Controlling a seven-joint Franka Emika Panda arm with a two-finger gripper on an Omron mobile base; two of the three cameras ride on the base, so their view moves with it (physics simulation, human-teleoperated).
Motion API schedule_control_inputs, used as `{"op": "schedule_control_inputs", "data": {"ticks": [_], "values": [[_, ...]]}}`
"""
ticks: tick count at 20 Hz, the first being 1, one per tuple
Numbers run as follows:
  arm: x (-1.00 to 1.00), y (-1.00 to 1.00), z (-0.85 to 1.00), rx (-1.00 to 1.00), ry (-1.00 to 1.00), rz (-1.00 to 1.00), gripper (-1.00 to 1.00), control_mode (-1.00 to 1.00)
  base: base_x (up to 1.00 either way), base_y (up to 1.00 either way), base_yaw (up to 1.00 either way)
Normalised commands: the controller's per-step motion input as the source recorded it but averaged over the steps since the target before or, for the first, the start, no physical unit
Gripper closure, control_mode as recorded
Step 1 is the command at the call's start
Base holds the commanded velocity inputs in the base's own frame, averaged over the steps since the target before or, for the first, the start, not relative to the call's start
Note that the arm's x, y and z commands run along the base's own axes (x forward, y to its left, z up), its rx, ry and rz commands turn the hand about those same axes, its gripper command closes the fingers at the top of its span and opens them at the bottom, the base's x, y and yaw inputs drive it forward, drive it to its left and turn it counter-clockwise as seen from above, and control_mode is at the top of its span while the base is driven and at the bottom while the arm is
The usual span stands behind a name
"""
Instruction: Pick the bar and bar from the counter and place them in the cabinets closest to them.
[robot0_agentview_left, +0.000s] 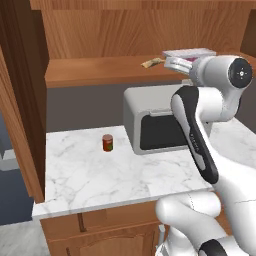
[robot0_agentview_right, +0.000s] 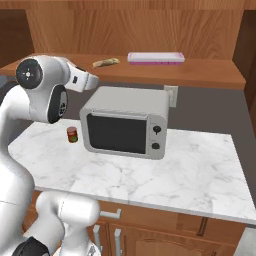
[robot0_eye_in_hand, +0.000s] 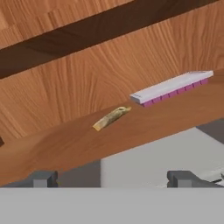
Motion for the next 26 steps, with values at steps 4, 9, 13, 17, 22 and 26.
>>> {"op": "schedule_control_inputs", "data": {"ticks": [4,9,13,17,22,26], "values": [[-0.48,-0.02,-0.11,-0.07,0.03,0.07,-1.00,-1.00,0.00,0.00,0.00],[-0.52,0.00,-0.06,-0.06,-0.02,0.15,-1.00,-1.00,0.00,0.00,0.00],[-0.46,0.00,-0.07,-0.05,0.00,0.18,-1.00,-1.00,0.00,0.00,0.00],[-0.35,0.00,-0.11,-0.08,0.00,0.16,-1.00,-1.00,0.00,0.00,0.00],[-0.14,0.01,-0.01,-0.04,-0.01,0.05,-1.00,-1.00,0.00,0.00,0.00],[0.00,0.00,0.00,0.00,0.00,0.00,-1.00,-1.00,0.00,0.00,0.00]]}}
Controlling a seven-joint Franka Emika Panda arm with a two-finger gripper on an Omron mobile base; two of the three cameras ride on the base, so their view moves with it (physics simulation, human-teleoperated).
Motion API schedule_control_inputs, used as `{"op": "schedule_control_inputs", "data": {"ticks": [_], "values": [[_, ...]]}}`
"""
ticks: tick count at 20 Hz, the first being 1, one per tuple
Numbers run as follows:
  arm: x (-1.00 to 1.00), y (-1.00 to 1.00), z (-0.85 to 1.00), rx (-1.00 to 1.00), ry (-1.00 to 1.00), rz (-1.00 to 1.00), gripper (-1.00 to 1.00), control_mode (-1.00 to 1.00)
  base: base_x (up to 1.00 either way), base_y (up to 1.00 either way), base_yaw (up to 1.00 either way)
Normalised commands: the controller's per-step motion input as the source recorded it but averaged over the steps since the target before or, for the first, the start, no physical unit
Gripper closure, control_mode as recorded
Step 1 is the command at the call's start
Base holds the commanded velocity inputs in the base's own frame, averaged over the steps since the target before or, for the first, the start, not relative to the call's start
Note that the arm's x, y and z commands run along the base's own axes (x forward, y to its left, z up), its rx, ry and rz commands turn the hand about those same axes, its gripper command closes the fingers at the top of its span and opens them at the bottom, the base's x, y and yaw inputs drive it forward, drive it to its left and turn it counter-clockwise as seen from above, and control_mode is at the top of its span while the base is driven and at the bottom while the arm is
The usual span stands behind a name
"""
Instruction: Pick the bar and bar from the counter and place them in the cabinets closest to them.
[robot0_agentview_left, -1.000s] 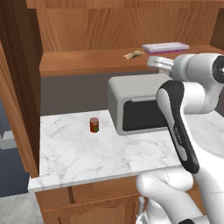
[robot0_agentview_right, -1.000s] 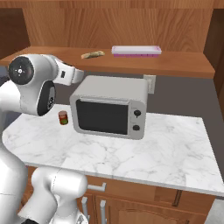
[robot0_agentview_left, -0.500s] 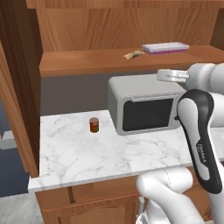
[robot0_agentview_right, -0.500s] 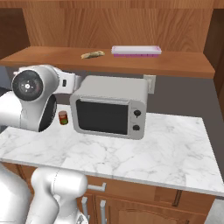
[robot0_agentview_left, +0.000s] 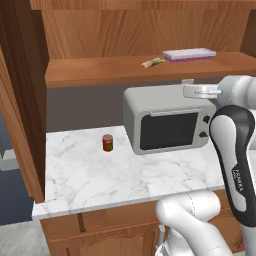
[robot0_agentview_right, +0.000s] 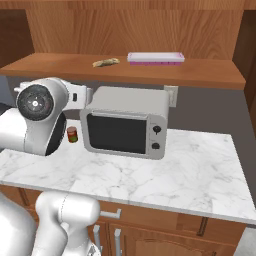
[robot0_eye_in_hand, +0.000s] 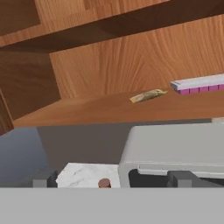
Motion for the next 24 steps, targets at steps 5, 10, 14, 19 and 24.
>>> {"op": "schedule_control_inputs", "data": {"ticks": [5,10,14,19,24], "values": [[-0.15,0.00,0.00,-0.02,0.07,0.03,-1.00,-1.00,0.00,0.00,0.00],[-0.33,-0.12,-0.11,-0.07,0.19,0.07,-1.00,-1.00,0.00,0.00,0.00],[-0.30,-0.10,-0.22,-0.10,0.24,0.07,-1.00,-1.00,0.00,0.00,0.00],[-0.29,-0.06,-0.29,-0.13,0.24,0.07,-1.00,-1.00,0.00,0.00,0.00],[-0.35,0.00,-0.35,-0.17,0.23,0.07,-1.00,-1.00,0.00,0.00,0.00]]}}
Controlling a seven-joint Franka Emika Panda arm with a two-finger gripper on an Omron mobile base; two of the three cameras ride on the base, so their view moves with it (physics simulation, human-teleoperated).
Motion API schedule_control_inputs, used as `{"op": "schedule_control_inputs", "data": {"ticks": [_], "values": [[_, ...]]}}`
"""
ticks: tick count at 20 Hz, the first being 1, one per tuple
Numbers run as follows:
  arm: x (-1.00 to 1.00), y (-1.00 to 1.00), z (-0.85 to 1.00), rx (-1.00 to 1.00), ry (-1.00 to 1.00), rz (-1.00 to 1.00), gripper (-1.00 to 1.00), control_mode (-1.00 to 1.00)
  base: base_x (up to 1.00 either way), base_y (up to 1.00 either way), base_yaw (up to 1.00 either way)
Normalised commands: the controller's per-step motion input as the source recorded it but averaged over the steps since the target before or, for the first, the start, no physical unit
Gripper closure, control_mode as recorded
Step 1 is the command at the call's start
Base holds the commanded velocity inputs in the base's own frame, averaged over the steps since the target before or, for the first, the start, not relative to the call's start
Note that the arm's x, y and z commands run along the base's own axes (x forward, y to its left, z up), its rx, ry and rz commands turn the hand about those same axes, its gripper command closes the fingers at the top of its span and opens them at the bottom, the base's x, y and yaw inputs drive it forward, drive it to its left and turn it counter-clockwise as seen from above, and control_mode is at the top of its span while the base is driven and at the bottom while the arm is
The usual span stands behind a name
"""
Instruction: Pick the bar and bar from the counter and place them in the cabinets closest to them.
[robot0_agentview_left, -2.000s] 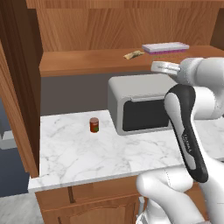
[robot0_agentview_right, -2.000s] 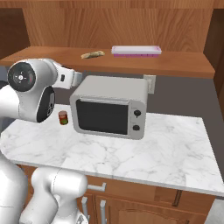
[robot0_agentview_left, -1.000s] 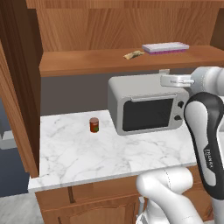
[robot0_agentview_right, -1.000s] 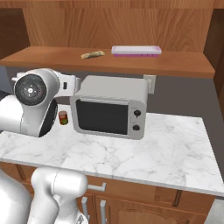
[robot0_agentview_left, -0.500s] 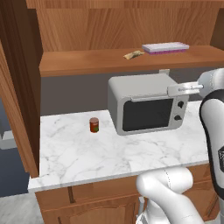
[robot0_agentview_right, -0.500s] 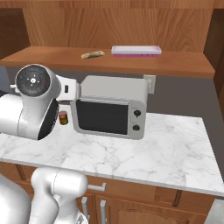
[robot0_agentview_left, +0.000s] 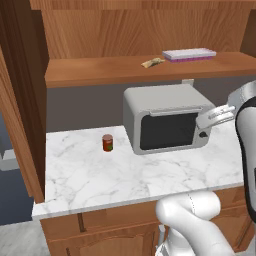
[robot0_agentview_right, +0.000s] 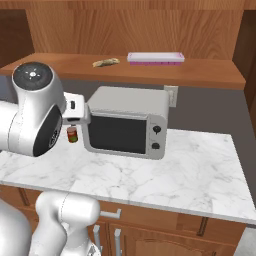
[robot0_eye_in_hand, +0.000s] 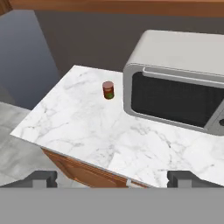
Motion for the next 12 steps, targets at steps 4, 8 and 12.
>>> {"op": "schedule_control_inputs", "data": {"ticks": [4,8,12], "values": [[-0.38,0.00,-0.38,-0.18,0.21,0.06,-1.00,-1.00,0.00,0.00,0.00],[-0.44,0.00,-0.35,-0.16,0.13,0.05,-1.00,-1.00,0.00,0.00,0.00],[-0.13,0.00,-0.03,-0.02,0.02,0.01,-1.00,-1.00,0.00,0.00,0.00]]}}
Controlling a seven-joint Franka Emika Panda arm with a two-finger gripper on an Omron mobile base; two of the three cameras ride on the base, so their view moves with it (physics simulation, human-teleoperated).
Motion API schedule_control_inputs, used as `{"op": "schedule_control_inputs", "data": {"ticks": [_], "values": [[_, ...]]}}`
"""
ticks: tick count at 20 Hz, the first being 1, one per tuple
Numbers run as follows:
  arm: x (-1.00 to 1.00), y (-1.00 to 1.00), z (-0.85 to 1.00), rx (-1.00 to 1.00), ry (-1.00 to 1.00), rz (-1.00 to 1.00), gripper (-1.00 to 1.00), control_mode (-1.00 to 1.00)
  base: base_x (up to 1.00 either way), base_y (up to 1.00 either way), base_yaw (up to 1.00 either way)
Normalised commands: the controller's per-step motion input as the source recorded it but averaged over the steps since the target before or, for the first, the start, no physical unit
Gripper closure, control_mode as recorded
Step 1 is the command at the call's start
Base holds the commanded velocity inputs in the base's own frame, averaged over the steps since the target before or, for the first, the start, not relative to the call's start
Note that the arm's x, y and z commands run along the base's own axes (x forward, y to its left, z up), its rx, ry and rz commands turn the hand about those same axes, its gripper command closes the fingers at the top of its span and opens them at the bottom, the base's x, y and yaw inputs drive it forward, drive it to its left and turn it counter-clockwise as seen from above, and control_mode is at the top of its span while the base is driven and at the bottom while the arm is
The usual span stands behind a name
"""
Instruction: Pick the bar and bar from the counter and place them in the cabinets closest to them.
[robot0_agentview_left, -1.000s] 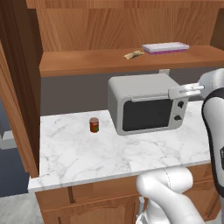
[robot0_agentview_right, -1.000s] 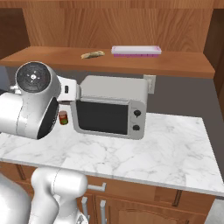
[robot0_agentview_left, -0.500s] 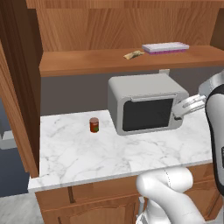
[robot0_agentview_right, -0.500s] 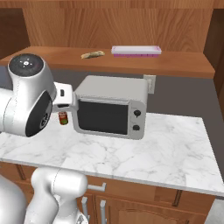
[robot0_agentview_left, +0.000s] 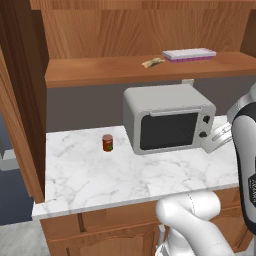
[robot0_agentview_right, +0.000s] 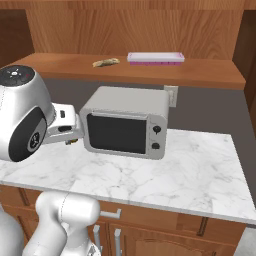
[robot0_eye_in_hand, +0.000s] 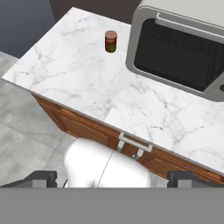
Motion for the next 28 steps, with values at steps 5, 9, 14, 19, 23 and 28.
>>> {"op": "schedule_control_inputs", "data": {"ticks": [5,9,14,19,23,28], "values": [[0.00,0.00,0.00,0.00,0.00,0.00,-1.00,-1.00,0.00,0.00,0.00],[0.00,0.00,0.00,0.00,0.00,0.00,-1.00,-1.00,0.00,0.00,0.00],[0.00,0.00,0.00,0.00,0.00,0.00,-1.00,1.00,0.00,0.00,0.00],[0.00,0.00,0.00,0.00,0.00,0.00,-1.00,1.00,0.00,0.00,0.00],[0.00,0.00,0.00,0.00,0.00,0.00,-1.00,1.00,-0.12,0.00,0.00],[0.00,0.00,0.00,0.00,0.00,0.00,-1.00,1.00,-0.36,-0.10,0.00]]}}
